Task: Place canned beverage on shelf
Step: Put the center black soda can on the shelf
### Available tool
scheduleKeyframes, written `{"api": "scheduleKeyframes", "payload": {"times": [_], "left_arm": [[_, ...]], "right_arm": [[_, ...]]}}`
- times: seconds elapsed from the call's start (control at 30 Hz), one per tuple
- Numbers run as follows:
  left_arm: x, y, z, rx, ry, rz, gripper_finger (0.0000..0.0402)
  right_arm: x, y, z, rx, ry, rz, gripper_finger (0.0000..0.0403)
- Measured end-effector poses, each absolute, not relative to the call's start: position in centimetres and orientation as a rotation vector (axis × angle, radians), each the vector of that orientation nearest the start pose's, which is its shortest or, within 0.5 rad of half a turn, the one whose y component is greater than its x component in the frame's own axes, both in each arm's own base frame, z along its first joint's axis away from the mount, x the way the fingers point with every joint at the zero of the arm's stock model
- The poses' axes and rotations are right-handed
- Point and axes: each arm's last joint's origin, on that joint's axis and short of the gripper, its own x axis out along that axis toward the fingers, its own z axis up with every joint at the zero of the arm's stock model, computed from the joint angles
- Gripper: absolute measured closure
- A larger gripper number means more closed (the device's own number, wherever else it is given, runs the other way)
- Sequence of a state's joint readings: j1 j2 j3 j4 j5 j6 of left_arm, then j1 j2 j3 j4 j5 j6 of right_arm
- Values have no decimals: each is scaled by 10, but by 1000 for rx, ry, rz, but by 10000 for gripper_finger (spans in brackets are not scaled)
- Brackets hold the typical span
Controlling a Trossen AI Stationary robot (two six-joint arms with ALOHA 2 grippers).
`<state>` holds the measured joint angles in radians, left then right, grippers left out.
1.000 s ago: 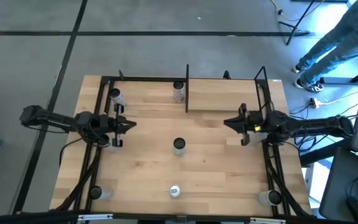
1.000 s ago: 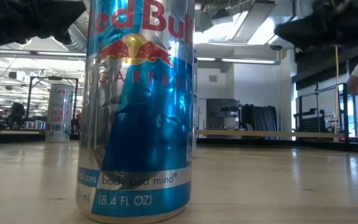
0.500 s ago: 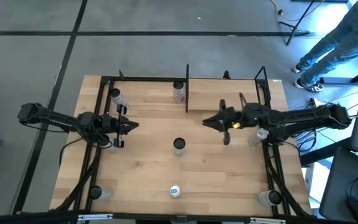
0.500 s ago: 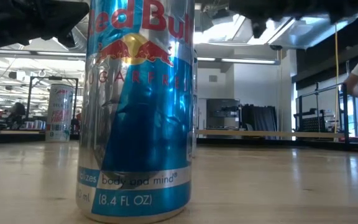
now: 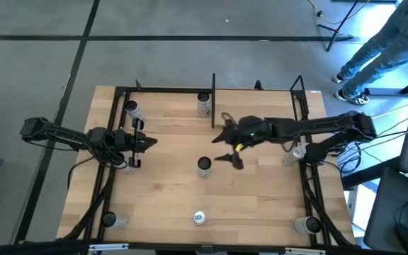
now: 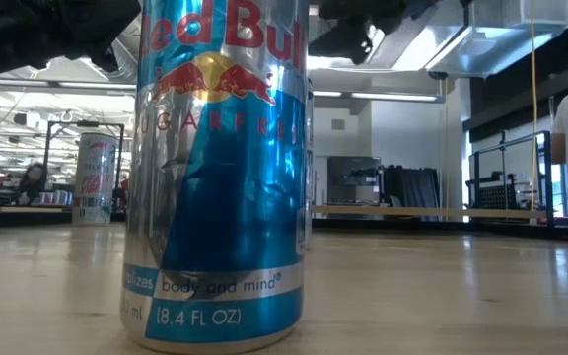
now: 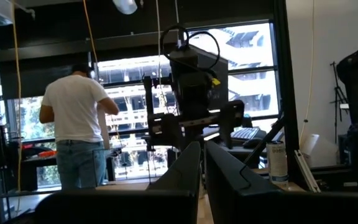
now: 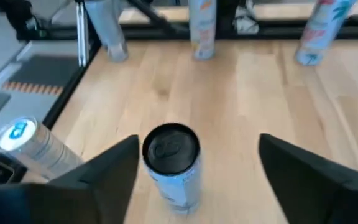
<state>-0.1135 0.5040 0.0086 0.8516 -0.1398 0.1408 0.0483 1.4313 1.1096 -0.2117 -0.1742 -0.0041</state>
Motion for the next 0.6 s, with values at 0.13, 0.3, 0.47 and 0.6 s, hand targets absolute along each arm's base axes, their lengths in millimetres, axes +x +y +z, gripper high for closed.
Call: {"api": "scheduleKeyframes", "payload": {"times": [0.13,0.3,0.47,0.6], "left_arm": [[123,-10,201,94,-356,51,390],[123,-10,201,93,-355,56,390],[123,-10,201,92,-355,56,390],[123,-10,201,92,-355,56,390]], "right_arm": [[329,29,299,17,546,239,23],[338,30,301,15,537,228,6],[344,27,294,-5,549,157,19],[352,29,276,-13,605,179,28]]}}
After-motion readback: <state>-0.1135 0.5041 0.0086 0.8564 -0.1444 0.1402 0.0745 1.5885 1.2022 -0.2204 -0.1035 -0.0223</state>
